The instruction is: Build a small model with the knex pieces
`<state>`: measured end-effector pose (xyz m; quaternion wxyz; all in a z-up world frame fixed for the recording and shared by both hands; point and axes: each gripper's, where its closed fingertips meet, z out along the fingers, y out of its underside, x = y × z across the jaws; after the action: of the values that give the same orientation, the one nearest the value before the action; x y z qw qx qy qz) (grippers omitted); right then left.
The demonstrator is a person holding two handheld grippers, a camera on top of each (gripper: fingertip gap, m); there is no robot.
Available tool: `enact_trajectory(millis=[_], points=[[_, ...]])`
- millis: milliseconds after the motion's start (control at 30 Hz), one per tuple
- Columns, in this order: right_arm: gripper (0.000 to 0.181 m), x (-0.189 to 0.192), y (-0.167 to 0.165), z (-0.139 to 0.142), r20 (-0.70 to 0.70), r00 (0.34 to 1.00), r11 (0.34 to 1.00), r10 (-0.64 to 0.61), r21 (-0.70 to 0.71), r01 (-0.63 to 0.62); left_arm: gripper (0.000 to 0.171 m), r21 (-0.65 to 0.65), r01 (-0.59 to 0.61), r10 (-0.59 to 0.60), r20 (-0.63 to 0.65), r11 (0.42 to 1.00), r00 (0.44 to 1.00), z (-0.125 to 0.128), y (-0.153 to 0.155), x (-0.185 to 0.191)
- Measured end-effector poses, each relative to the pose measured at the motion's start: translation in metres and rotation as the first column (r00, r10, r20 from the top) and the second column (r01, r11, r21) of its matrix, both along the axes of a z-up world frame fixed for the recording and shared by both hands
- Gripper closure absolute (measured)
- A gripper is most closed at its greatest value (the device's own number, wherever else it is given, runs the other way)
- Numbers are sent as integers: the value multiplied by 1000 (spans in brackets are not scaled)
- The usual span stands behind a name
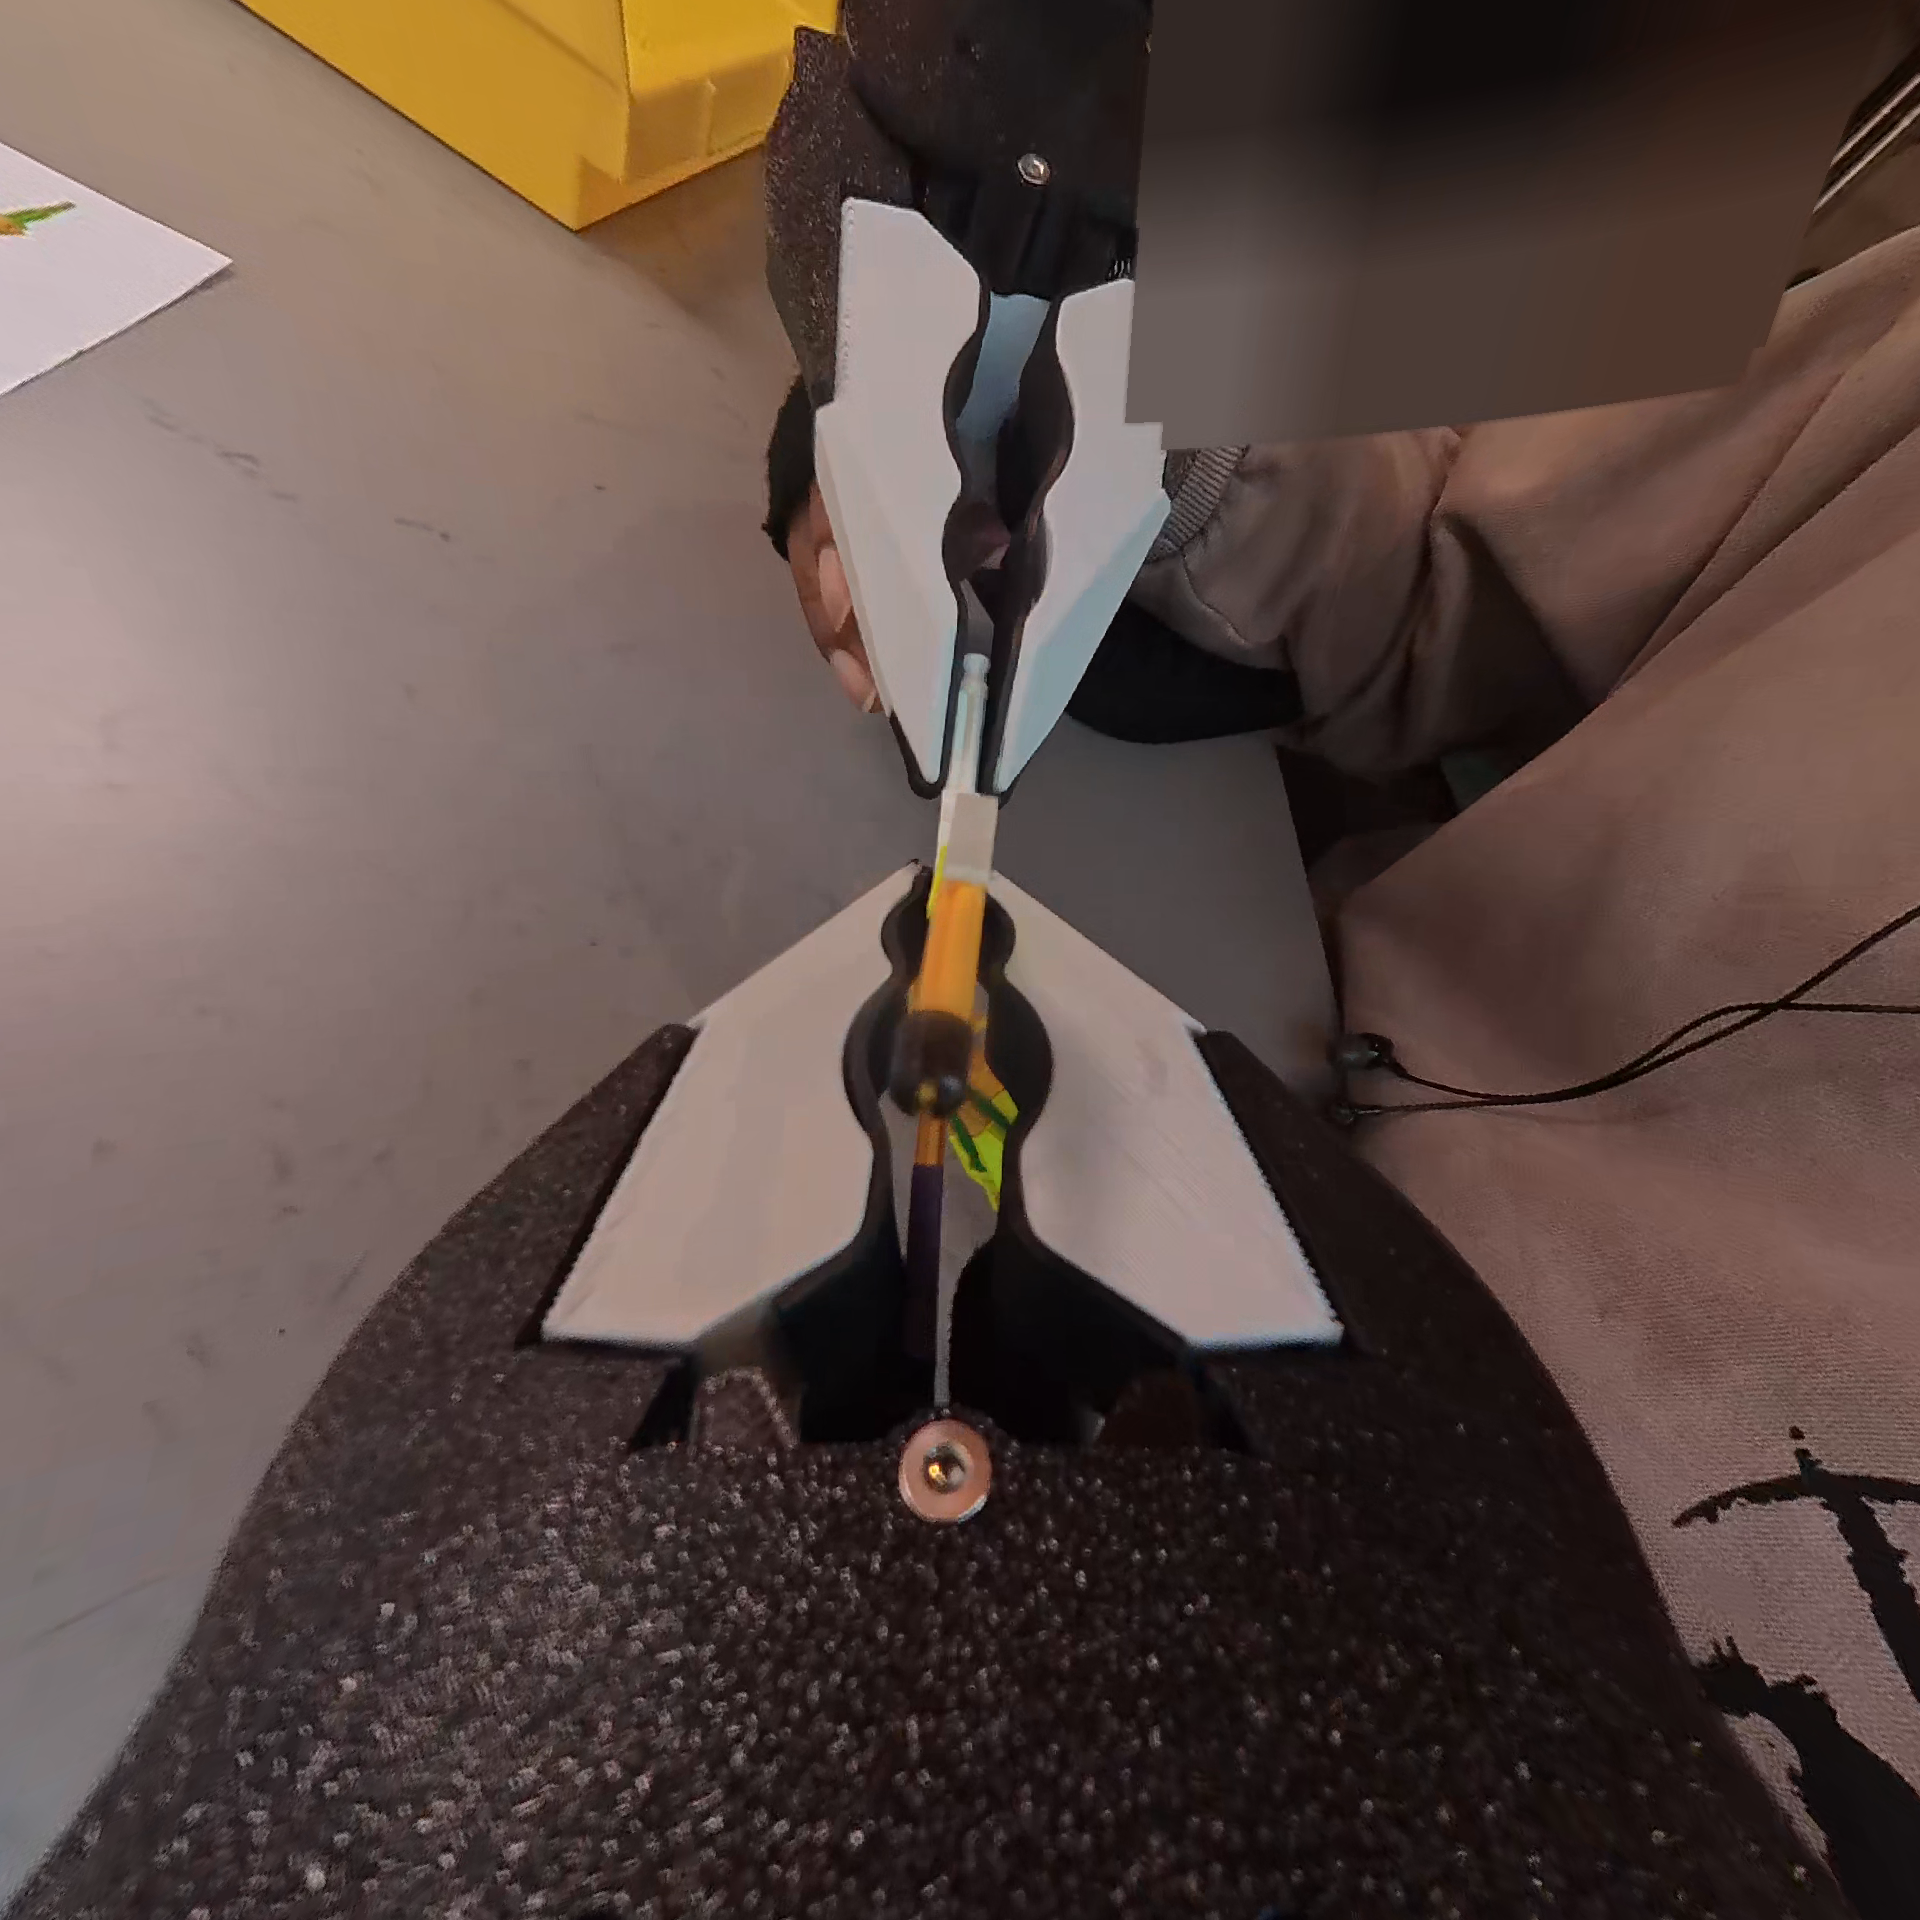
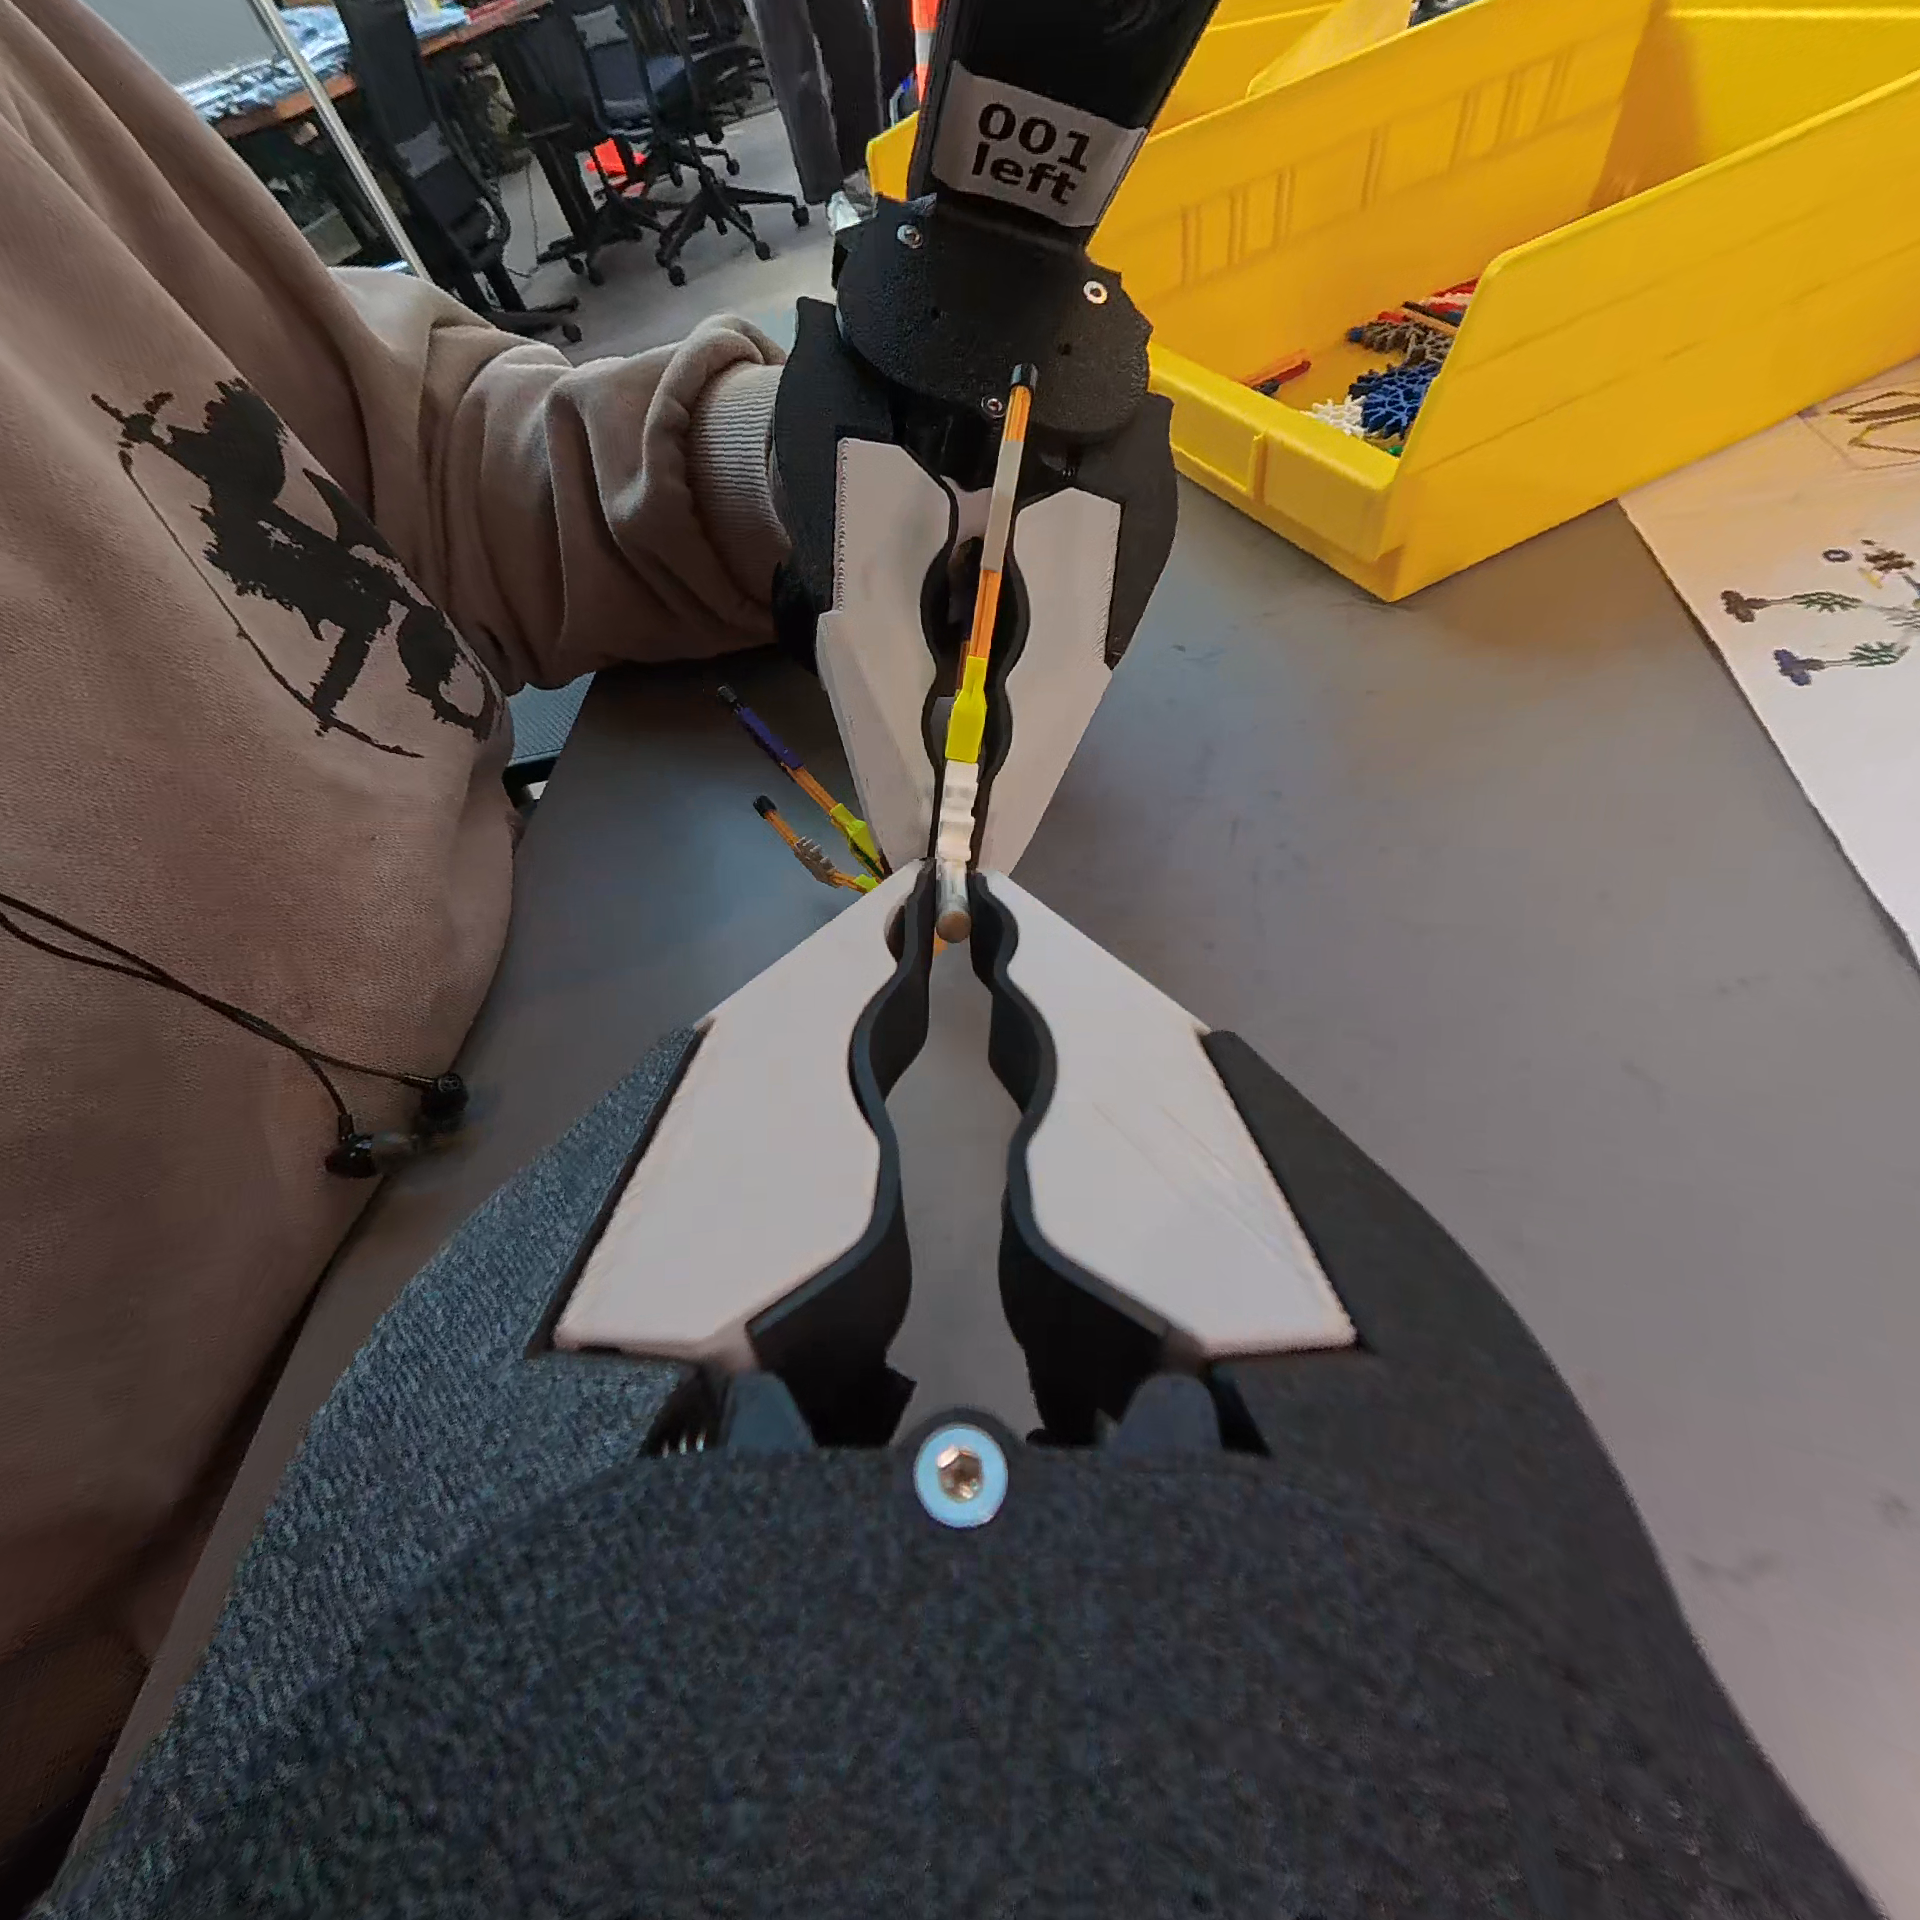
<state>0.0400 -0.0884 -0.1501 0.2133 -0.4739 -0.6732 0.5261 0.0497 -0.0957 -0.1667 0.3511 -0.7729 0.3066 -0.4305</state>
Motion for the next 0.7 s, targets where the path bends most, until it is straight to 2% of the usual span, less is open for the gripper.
enact_trajectory(millis=[167,333,700], points=[[177,-7,13,4,-21,996,996,-85,-31,85,162,24,-90,89,54,996,995,8,15,-9],[177,-11,18,8,-30,992,984,-126,-128,121,164,49,-139,134,91,989,987,15,22,-15],[178,-9,19,21,-54,991,944,-121,-315,98,166,90,-145,126,188,985,974,32,21,-18]])
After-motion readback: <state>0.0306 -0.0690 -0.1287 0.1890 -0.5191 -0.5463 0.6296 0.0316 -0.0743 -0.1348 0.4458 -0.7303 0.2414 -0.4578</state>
